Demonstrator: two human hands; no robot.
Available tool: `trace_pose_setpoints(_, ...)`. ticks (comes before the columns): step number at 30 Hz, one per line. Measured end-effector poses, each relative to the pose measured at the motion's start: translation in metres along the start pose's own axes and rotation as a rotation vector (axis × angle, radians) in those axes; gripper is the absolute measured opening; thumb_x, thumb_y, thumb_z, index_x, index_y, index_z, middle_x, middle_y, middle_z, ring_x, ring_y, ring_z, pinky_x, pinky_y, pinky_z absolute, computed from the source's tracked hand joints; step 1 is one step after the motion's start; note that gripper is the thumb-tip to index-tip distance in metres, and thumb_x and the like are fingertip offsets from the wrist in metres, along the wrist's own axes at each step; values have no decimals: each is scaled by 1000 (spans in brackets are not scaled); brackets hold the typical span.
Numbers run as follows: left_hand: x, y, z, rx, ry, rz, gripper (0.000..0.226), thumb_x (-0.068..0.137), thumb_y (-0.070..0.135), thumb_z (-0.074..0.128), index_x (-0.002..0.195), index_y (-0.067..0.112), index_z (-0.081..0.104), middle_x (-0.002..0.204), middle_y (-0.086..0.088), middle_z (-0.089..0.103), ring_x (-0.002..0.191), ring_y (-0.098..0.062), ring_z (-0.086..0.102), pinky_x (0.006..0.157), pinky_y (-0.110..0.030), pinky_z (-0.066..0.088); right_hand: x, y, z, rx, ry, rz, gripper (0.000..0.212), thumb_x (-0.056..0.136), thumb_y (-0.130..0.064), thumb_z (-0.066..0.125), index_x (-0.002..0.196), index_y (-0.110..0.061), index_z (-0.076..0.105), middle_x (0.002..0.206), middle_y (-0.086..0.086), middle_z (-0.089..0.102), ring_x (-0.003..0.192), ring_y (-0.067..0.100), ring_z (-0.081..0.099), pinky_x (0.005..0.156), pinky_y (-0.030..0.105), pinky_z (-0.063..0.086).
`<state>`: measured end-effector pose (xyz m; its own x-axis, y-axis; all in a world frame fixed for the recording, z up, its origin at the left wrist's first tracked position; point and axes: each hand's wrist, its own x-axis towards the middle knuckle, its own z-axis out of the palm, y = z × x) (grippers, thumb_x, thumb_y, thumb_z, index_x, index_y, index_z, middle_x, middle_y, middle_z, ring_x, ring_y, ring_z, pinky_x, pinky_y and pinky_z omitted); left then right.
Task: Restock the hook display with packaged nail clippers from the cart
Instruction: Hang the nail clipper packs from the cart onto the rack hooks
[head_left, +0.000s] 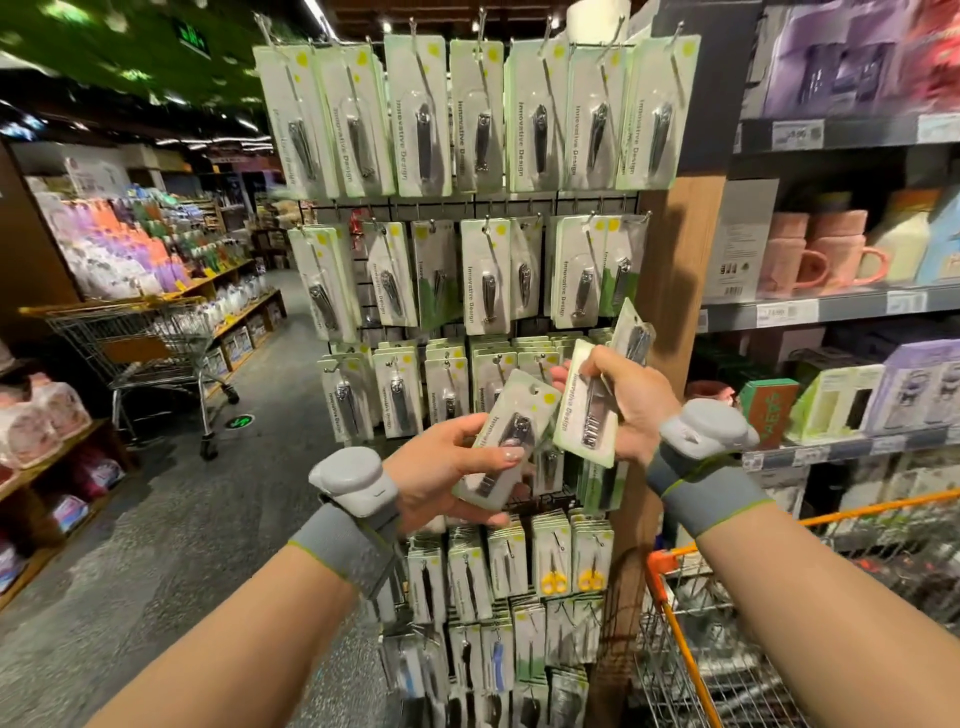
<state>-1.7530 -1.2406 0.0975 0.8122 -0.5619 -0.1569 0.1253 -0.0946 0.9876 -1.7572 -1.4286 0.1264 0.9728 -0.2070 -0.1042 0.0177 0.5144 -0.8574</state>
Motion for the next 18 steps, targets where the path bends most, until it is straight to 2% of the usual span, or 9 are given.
trace_pose_setpoints(4, -7, 0, -16, 52, 96, 72, 22, 84, 10, 65, 102, 21, 66, 94, 3, 71, 83, -11, 66, 68, -33, 55, -3, -5, 4, -59, -31, -49, 28, 85, 6, 43, 109, 14, 54, 85, 23, 66, 60, 21, 66, 55, 29, 56)
trace_pose_setpoints(6, -7, -1, -28, 64, 195, 132, 23, 82, 2, 66, 101, 14, 67, 91, -1, 69, 81, -12, 64, 67, -27, 53, -6, -5, 11, -94, -59, -86, 30, 84, 9, 45, 112, 14, 53, 85, 25, 66, 60, 21, 68, 53, 28, 55)
trace_pose_setpoints(8, -7, -3, -38, 65, 308, 176, 27, 79, -6, 66, 104, 5, 65, 92, -10, 68, 82, -18, 64, 70, -26, 54, -10, -4, 19, -117, -91, -119, 30, 84, 11, 46, 114, 13, 50, 82, 25, 65, 60, 21, 70, 51, 28, 55)
trace_pose_setpoints(9, -8, -4, -43, 78, 359, 191, 30, 78, -8, 66, 106, 3, 64, 91, -12, 68, 79, -19, 64, 67, -25, 54, -12, -4, 24, -130, -109, -129, 30, 84, 12, 46, 114, 11, 49, 82, 24, 65, 61, 21, 70, 51, 28, 55)
trace_pose_setpoints(12, -9, -5, -56, 146, 492, 228, 29, 76, -8, 69, 97, 12, 62, 81, -6, 68, 73, -16, 63, 59, -23, 50, -15, 0, 39, -180, -138, -169, 24, 82, 15, 47, 102, 3, 51, 74, 17, 66, 63, 21, 71, 52, 31, 57)
trace_pose_setpoints(15, -8, -5, -69, 229, 574, 245, 25, 77, -7, 69, 91, 11, 58, 77, -2, 65, 71, -14, 60, 56, -15, 49, -16, 7, 58, -180, -163, -190, 27, 80, 18, 44, 101, 2, 52, 83, 21, 62, 67, 26, 70, 60, 36, 60)
trace_pose_setpoints(18, -3, -5, -81, 254, 603, 274, 26, 78, -6, 69, 99, 4, 59, 85, -8, 65, 73, -14, 60, 65, -20, 50, -16, 14, 74, -166, -172, -198, 21, 82, 17, 45, 92, 0, 53, 77, 19, 62, 65, 25, 68, 57, 33, 59)
